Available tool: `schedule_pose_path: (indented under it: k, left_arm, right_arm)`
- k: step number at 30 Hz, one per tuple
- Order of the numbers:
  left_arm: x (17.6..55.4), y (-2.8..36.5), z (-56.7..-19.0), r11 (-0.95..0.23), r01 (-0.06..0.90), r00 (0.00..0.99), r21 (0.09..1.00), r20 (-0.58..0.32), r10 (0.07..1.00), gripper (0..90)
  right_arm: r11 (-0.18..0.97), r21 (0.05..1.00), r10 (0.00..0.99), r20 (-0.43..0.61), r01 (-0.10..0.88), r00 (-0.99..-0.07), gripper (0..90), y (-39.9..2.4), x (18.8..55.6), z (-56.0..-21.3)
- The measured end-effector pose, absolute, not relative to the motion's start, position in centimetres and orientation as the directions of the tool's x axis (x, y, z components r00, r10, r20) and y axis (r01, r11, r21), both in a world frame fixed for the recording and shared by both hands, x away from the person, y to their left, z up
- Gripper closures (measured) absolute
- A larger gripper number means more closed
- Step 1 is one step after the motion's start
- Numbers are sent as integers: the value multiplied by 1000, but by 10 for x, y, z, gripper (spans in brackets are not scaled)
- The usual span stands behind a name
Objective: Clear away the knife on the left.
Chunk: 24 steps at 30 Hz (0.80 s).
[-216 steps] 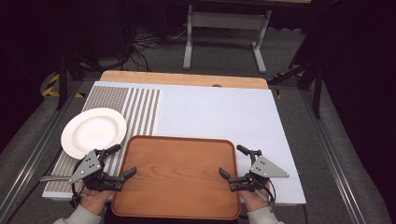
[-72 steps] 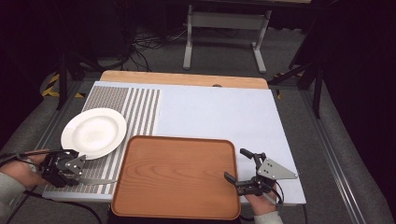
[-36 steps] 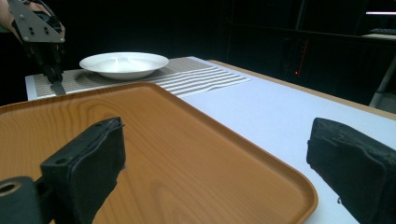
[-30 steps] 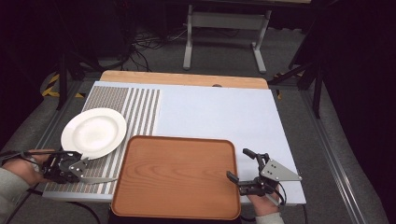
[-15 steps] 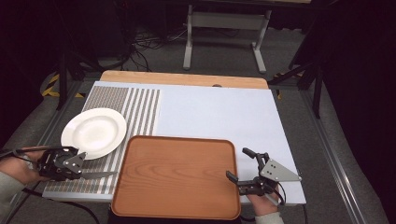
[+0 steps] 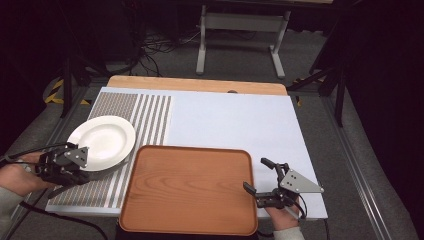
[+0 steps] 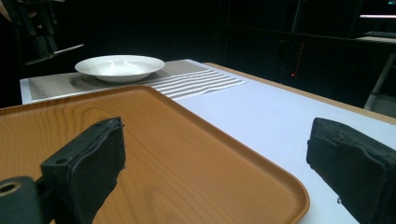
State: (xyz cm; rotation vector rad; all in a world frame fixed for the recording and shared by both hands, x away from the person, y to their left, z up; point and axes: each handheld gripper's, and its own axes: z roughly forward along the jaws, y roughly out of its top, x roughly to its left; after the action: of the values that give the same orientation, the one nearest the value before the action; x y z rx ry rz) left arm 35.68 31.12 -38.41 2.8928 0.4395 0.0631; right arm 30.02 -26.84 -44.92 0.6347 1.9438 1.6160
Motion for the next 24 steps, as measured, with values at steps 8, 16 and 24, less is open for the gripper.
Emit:
schedule_pose_path:
  k: [8, 16, 24]
  left_arm:
    - [358, 307, -379, -887, 375, 925, 268, -46, 377, 800]
    - [359, 295, -368, -844, 429, 902, 321, -100, 421, 800]
    - [358, 286, -364, -790, 485, 872, 374, -142, 468, 800]
  right_arm:
    - [176, 984, 656, -99, 24, -749, 51, -268, 301, -449]
    - [177, 984, 656, -101, 22, -748, 51, -269, 301, -449]
    - [173, 985, 657, -95, 27, -748, 51, -269, 301, -450]
